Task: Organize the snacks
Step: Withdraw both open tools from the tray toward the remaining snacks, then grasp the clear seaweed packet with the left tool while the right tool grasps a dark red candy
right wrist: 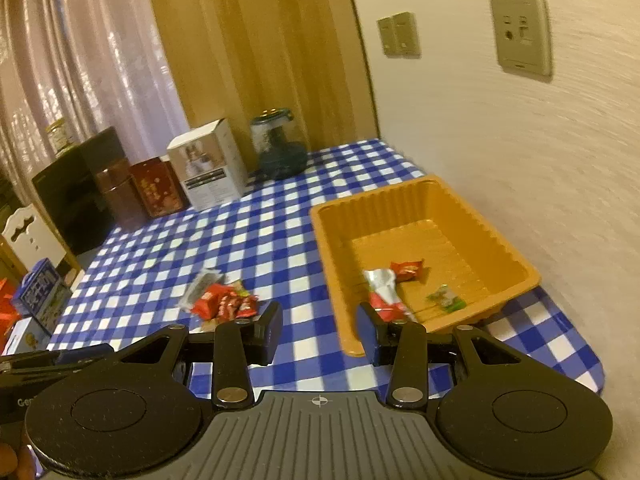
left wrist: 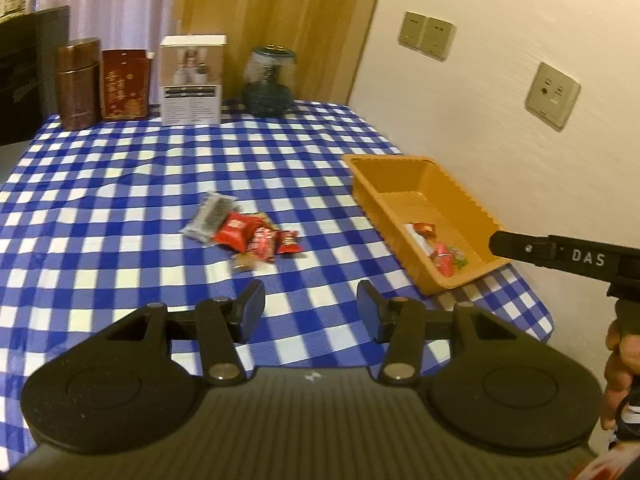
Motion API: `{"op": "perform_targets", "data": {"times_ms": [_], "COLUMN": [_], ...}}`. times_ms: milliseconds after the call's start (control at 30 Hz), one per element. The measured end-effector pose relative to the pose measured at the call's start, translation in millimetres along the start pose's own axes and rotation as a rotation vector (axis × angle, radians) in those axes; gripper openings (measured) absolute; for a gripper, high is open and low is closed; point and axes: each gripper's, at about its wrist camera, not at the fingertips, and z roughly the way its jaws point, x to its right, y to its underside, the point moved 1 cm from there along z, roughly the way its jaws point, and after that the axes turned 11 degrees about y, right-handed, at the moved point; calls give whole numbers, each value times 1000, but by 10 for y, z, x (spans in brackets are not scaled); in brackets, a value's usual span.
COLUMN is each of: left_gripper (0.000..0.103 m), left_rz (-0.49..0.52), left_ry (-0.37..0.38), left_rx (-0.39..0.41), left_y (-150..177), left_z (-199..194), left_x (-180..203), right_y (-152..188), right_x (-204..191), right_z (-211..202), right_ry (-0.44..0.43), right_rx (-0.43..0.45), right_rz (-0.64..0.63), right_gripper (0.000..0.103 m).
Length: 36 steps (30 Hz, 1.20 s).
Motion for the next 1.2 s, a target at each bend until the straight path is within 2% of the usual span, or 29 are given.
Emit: {"op": "perform_targets", "data": {"times_ms": [333,600,933,1200], "left_gripper": [50,51,51,51], "left_rz": [-24,-3,25,34], "left_ry": [-42,-76,-98,-108], "left_rx": [15,2,-36,-52], "left_y": [-16,-78,-160,-312], "left_z": [-179,-141,129,493], "left_x": [-307,-512,-819,-1133], "right_y": [42,46,125,149], "right_x": [-277,-509,-799,-980], "right_z": [21,138,589,1158], "right_ry": [-37,-71,-90,-76], "right_rx": [-14,-24,-59,-97], "right_rz": [-49,-72,-97,-101], "right_gripper": [41,41,41,41]}}
